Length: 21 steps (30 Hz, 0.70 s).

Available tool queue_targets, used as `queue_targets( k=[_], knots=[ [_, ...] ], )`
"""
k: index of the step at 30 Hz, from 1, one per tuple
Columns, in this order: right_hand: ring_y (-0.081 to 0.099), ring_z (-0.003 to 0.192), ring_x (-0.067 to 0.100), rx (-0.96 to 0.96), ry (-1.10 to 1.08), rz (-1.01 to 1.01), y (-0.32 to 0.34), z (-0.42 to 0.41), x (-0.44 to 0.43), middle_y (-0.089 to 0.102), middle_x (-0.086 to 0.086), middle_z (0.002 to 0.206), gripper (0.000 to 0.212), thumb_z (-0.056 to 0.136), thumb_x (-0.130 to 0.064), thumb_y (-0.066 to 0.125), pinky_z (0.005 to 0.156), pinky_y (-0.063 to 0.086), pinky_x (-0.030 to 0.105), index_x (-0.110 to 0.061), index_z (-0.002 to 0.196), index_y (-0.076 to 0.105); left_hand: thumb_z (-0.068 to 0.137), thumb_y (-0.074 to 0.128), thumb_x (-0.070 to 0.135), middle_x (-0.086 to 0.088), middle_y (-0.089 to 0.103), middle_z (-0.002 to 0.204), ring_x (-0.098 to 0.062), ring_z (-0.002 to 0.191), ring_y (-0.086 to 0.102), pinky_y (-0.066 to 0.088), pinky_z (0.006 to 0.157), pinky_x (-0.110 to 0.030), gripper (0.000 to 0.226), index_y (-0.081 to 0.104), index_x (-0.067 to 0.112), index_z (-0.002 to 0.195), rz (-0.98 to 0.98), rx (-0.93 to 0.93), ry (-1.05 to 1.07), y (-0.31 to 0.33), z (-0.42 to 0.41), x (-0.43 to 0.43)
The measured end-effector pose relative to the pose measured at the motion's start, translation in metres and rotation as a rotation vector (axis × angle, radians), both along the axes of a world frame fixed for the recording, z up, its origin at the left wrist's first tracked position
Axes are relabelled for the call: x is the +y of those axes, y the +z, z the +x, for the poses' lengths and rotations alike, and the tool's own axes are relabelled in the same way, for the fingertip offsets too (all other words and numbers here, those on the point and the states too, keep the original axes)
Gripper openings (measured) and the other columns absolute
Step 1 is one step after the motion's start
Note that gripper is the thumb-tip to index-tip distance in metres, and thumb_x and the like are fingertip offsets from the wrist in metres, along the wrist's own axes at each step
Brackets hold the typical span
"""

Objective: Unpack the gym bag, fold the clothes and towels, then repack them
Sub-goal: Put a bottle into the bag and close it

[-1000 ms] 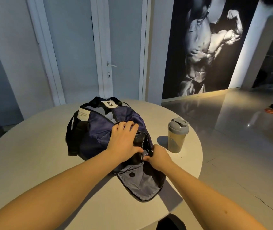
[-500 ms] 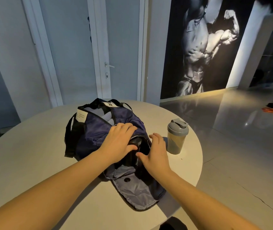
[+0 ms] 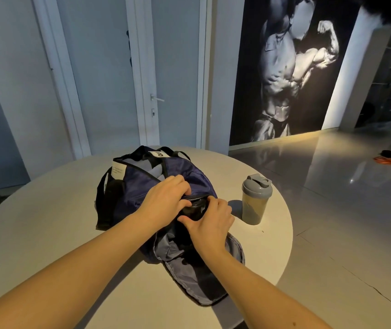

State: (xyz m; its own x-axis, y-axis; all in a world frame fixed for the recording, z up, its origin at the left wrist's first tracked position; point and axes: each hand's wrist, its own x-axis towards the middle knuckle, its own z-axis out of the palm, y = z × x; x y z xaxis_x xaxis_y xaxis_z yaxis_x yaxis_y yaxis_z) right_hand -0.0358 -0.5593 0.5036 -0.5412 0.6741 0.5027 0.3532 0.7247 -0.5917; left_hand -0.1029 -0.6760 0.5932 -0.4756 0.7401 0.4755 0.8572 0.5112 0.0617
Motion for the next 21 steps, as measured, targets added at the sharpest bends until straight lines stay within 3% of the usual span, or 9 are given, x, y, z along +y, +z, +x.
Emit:
queue_targets(
  k=[5, 9, 13, 17, 21],
  knots=[
    [0.033, 0.137, 0.032, 0.070, -0.032, 0.041, -0.015, -0.002, 0.004, 0.038, 0.009, 0.149, 0.093, 0.057, -0.076, 0.079, 0.108, 0.037, 0.052, -0.024, 0.131, 0.057, 0.096, 0.066, 0.029, 0.003, 0.056, 0.115, -0.018, 0.104, 0.053, 0.035, 0.075, -0.024, 0.022, 0.063, 0.020, 0.116, 0.012, 0.067, 0.009, -0.006, 0.006, -0.004],
    [0.017, 0.150, 0.038, -0.048, 0.131, 0.024, -0.025, -0.004, 0.006, 0.014, 0.015, 0.165, 0.110, 0.062, -0.076, 0.076, 0.118, 0.025, 0.058, -0.019, 0.147, 0.039, 0.097, 0.061, 0.018, 0.001, 0.055, 0.118, -0.019, 0.108, 0.052, 0.045, 0.073, -0.027, 0.026, 0.062, 0.018, 0.123, -0.003, 0.071, -0.027, -0.011, 0.007, -0.003],
    [0.028, 0.147, 0.031, -0.028, 0.215, 0.061, -0.014, -0.004, 0.013, 0.020, 0.008, 0.164, 0.090, 0.071, -0.063, 0.077, 0.120, 0.024, 0.057, -0.024, 0.142, 0.037, 0.097, 0.060, 0.015, 0.000, 0.056, 0.117, -0.020, 0.109, 0.052, 0.054, 0.079, -0.037, 0.028, 0.066, 0.017, 0.123, -0.040, 0.100, -0.040, 0.003, 0.002, -0.008],
    [0.051, 0.122, 0.027, -0.058, 0.227, 0.114, -0.001, -0.003, 0.024, 0.046, 0.001, 0.146, 0.081, 0.071, -0.055, 0.078, 0.102, 0.049, 0.049, -0.028, 0.136, 0.037, 0.097, 0.057, 0.015, 0.000, 0.054, 0.120, -0.019, 0.110, 0.048, 0.053, 0.084, -0.040, 0.029, 0.066, 0.018, 0.125, -0.101, 0.126, -0.036, 0.018, 0.000, -0.009],
    [0.047, 0.115, 0.022, -0.111, 0.204, 0.027, -0.009, 0.000, 0.034, 0.052, -0.001, 0.126, 0.070, 0.075, -0.051, 0.074, 0.079, 0.054, 0.038, -0.029, 0.132, 0.039, 0.098, 0.055, 0.016, 0.001, 0.051, 0.126, -0.019, 0.115, 0.046, 0.051, 0.084, -0.037, 0.034, 0.061, 0.020, 0.131, -0.169, 0.134, -0.053, 0.013, 0.008, 0.004]
  ],
)
